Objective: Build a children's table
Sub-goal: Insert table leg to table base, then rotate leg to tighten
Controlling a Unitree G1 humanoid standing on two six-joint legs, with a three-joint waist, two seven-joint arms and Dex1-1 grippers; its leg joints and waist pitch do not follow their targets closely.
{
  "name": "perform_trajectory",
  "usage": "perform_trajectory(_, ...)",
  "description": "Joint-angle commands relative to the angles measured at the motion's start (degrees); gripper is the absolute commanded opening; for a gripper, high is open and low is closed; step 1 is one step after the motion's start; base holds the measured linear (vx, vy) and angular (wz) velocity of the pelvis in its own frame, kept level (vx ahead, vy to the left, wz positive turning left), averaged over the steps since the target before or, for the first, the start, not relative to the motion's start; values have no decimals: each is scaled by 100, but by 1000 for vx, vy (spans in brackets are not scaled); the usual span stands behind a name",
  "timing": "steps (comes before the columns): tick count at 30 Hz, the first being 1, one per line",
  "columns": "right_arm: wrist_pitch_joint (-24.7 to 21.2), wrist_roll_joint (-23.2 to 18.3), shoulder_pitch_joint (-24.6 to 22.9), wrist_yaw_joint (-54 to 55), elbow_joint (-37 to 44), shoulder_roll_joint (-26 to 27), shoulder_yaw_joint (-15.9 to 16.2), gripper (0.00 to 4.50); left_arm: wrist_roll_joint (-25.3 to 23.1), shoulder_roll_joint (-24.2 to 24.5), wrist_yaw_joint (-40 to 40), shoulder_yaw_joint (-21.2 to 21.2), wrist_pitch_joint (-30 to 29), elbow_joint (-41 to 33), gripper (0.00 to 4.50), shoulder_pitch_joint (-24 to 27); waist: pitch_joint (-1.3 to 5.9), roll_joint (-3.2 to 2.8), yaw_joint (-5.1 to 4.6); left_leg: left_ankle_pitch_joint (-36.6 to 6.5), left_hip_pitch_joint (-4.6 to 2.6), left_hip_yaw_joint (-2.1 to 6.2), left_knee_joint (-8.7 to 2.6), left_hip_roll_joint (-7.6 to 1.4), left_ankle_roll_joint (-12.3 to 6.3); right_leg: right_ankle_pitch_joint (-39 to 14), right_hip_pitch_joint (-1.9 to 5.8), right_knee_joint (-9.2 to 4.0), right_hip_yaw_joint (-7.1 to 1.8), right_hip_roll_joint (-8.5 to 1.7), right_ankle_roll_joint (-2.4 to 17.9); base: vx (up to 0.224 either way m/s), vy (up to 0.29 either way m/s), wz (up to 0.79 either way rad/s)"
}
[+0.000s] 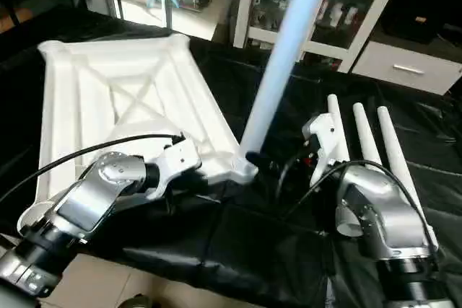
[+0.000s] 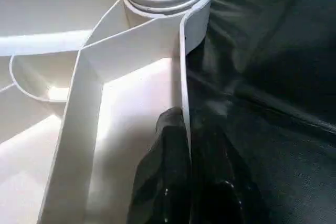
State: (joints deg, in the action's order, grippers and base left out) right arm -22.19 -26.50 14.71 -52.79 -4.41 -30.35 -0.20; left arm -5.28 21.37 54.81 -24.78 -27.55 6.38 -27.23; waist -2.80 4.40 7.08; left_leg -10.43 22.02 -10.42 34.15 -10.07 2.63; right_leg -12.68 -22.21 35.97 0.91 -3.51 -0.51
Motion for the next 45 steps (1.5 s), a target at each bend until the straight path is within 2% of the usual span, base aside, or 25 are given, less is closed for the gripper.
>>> perform_trajectory(1,-103,-37,-63,-237,180,-186,28,443,391,-60,310,-90,421,-351,0,31,329,-9,5,-633,-171,91,-379,-332,-252,124,215,-358,-175,-445,1336,0,0,0)
perform_trajectory(6,-98,34,-76,-612,169,-416,160,443,517,66,643,-151,487,-485,0,76,330,-4,27,-616,-168,91,-371,-332,-299,83,212,-353,-171,-443,1329,0,0,0)
perform_trajectory(10,-40,81,-70,-772,114,-492,220,443,580,138,887,-179,489,-570,0,101,327,-24,56,-718,-184,90,-373,-338,-241,-80,192,-366,-173,-445,1334,0,0,0)
perform_trajectory(15,40,161,-69,-1025,25,-578,344,443,629,207,1035,-216,554,-584,0,92,333,-29,83,-696,-185,88,-368,-336,-234,47,188,-346,-170,-435,1357,0,0,0)
perform_trajectory(16,143,239,-54,-1100,-51,-582,410,443,622,225,1087,-206,561,-575,0,86,333,-46,84,-713,-186,93,-371,-338,-221,29,186,-345,-169,-438,1359,0,0,0)
perform_trajectory(18,212,300,-14,-1135,-134,-557,471,443,602,234,1125,-198,573,-553,0,73,329,-34,72,-779,-181,92,-375,-332,-200,-63,191,-360,-169,-442,1362,0,0,0)
perform_trajectory(19,221,309,1,-1141,-156,-547,484,443,598,236,1132,-197,574,-547,0,68,332,-52,77,-795,-185,93,-375,-333,-188,-83,190,-362,-169,-446,1365,0,0,0)
perform_trajectory(20,244,340,28,-1174,-193,-538,524,443,599,240,1145,-193,574,-541,0,60,337,-31,73,-780,-187,93,-372,-333,-188,-38,194,-356,-166,-438,1377,0,0,0)
perform_trajectory(25,331,474,19,-1338,-258,-563,652,443,598,252,1155,-179,569,-525,0,46,342,-22,79,-657,-179,88,-358,-327,-256,103,201,-337,-167,-438,1400,0,0,0)
perform_trajectory(27,342,489,11,-1346,-259,-569,662,416,597,253,1152,-177,564,-525,0,46,343,-22,80,-638,-175,91,-356,-329,-271,96,206,-336,-167,-440,1405,0,0,0)
perform_trajectory(34,435,533,1,-1461,-354,-536,723,362,578,275,1164,-170,575,-510,0,62,343,-22,82,-651,-184,89,-351,-334,-295,98,199,-332,-166,-437,1428,0,0,0)
perform_trajectory(36,431,526,-5,-1510,-350,-525,728,332,576,283,1167,-170,573,-500,0,58,345,-22,83,-653,-179,90,-351,-331,-299,91,203,-329,-164,-437,1427,0,0,0)
perform_trajectory(37,432,527,-7,-1513,-351,-525,730,332,576,284,1168,-170,574,-498,0,57,345,-36,84,-670,-182,91,-351,-332,-294,78,201,-331,-166,-439,1429,0,0,0)
perform_trajectory(45,492,582,-61,-1566,-399,-490,830,258,573,289,1191,-182,571,-461,0,33,350,-29,88,-634,-184,89,-344,-331,-308,142,201,-323,-163,-438,1454,0,0,0)
